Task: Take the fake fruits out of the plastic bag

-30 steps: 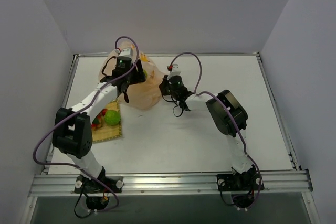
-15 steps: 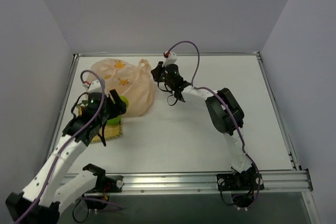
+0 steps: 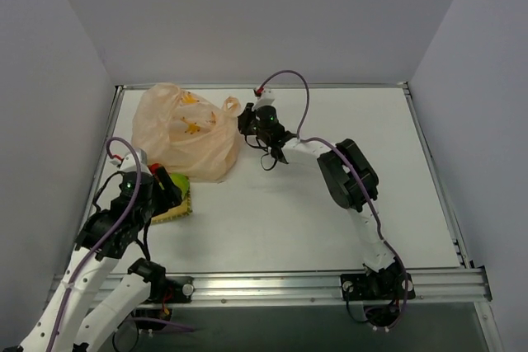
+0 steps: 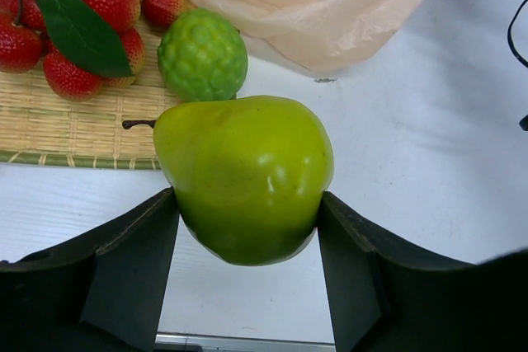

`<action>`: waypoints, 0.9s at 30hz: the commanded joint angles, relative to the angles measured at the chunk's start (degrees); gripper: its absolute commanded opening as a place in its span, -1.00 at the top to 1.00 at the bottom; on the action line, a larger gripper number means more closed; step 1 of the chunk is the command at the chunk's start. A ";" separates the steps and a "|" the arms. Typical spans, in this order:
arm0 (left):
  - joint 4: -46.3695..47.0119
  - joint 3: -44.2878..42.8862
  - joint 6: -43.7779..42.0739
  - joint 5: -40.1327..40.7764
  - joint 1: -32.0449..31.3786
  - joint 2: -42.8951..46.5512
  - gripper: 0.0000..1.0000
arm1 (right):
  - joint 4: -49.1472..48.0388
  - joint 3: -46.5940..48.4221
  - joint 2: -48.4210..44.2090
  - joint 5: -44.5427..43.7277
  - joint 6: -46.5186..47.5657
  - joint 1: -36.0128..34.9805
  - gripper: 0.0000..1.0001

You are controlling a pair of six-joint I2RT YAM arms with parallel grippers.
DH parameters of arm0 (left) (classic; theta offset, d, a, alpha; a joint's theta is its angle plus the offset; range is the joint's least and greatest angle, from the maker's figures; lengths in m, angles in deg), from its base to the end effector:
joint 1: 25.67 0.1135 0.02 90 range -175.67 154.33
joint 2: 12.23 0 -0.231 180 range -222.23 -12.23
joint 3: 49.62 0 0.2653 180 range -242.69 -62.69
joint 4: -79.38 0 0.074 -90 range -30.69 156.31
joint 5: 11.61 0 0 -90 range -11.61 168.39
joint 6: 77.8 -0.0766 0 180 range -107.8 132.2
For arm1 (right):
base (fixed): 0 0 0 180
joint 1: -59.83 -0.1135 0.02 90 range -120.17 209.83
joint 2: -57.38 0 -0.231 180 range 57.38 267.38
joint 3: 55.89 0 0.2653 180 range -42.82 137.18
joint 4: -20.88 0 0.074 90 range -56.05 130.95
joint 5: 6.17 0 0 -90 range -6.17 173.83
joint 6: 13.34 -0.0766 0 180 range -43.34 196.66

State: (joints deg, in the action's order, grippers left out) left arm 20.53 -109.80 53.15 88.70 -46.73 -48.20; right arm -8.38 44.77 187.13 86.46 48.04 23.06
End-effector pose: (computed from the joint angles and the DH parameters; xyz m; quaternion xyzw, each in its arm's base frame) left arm 0.1896 -0.0583 0.2731 -0.1934 0.8615 -0.1701 0.4375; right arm 0.4385 0.3321 0.1626 -0.0664 0.7029 0.3961 0.5870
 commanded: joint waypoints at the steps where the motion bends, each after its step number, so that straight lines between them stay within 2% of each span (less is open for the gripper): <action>1: -2.73 -0.09 0.88 1.45 -0.47 -0.77 0.75 | -3.55 -1.54 -5.56 0.27 0.23 -0.75 1.00; 6: -2.13 2.63 6.05 5.07 -0.74 -1.21 0.81 | -3.20 -0.32 -6.36 -0.96 -0.03 -0.49 1.00; 10: 1.74 9.39 10.11 5.95 -0.83 -0.95 0.82 | -2.59 1.26 -6.53 -0.18 -0.03 -0.58 1.00; 14: 7.61 13.44 11.00 8.58 -0.83 -0.77 0.84 | 0.23 1.54 -8.54 1.32 2.16 -1.11 0.79; 17: 13.76 15.73 8.45 9.82 -0.83 -2.00 0.84 | 0.31 -1.45 -10.91 2.20 2.34 -1.19 0.31; 18: 14.74 16.52 8.18 10.17 -0.74 -2.61 0.84 | 0.84 -2.15 -11.45 2.46 2.52 -1.11 -0.05; 20: 17.20 17.40 8.01 10.44 -0.83 -4.98 0.84 | 1.89 -5.23 -13.55 2.11 2.61 -1.28 -0.38; 21: 18.08 18.36 7.83 10.26 -0.83 -5.60 0.84 | 1.90 -6.54 -14.26 2.03 2.61 -1.28 -0.63; 24: 20.46 19.95 7.48 10.43 -0.83 -6.66 0.84 | 2.25 -11.12 -16.63 2.37 1.91 -1.37 -0.93; 27: 22.57 21.97 6.86 10.88 -0.83 -6.48 0.83 | -0.02 -15.51 -17.96 4.74 0.94 -2.94 -1.00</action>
State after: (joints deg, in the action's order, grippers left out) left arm 38.71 -87.92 61.39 97.57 -47.37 -54.91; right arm -6.00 32.53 171.92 88.82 49.66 21.92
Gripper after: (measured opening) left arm 0.604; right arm 0.994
